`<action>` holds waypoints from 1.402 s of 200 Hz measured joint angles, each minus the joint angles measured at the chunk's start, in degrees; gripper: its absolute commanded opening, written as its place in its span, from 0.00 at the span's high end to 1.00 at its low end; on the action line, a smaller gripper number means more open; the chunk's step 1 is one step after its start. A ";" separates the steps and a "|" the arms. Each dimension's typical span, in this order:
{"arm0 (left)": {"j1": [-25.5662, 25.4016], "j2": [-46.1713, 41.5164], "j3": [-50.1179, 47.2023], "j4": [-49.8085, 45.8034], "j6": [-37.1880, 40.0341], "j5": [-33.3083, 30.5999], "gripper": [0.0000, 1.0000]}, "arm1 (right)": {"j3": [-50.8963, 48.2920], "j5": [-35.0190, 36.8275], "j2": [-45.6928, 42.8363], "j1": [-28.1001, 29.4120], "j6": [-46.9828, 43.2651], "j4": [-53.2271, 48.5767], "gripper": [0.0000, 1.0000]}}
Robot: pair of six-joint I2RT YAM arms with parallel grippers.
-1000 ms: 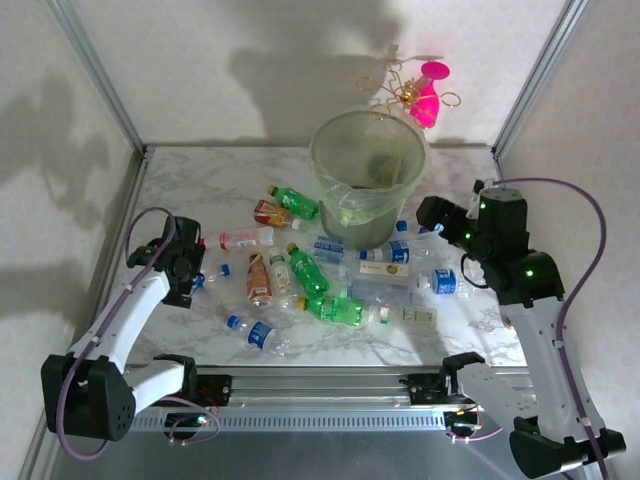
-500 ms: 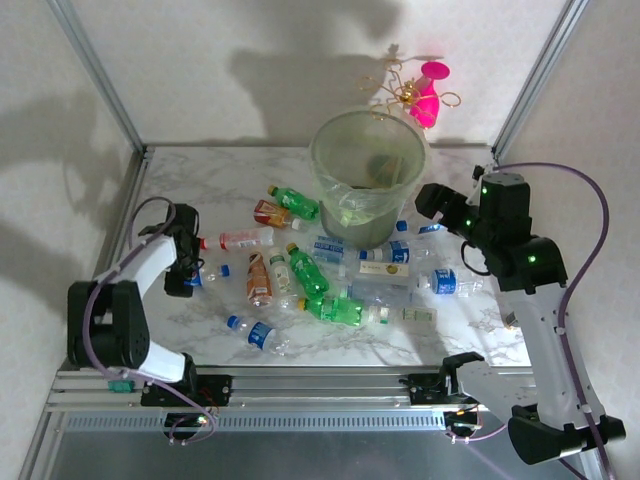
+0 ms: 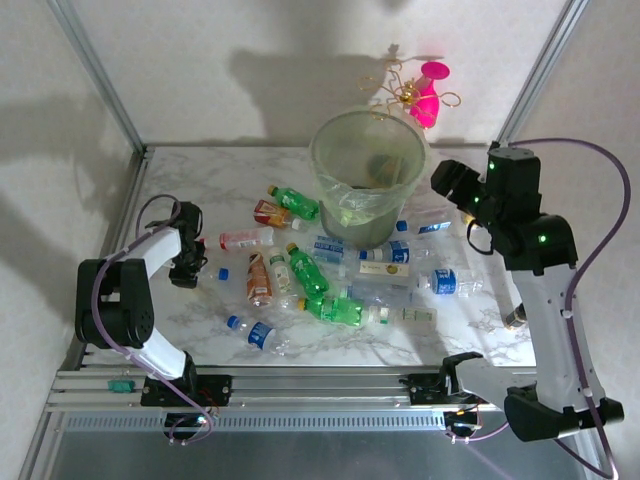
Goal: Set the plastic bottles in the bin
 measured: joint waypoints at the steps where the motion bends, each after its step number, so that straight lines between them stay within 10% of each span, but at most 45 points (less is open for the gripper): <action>1: 0.00 -0.02 0.00 0.02 0.09 0.00 0.50 | 0.20 0.04 0.17 0.00 0.00 -0.09 0.19; 77: -0.61 -7.80 1.46 -5.66 4.04 -1.05 0.58 | 6.47 -1.46 4.81 0.50 -0.63 -2.38 0.19; 145: -14.05 -16.20 16.11 -7.17 11.06 0.72 0.67 | 10.43 -25.27 7.93 1.99 -4.76 9.29 0.24; 280: -28.46 -13.14 30.82 38.56 25.62 38.42 0.69 | 8.26 -53.62 18.38 12.11 -3.30 27.61 0.09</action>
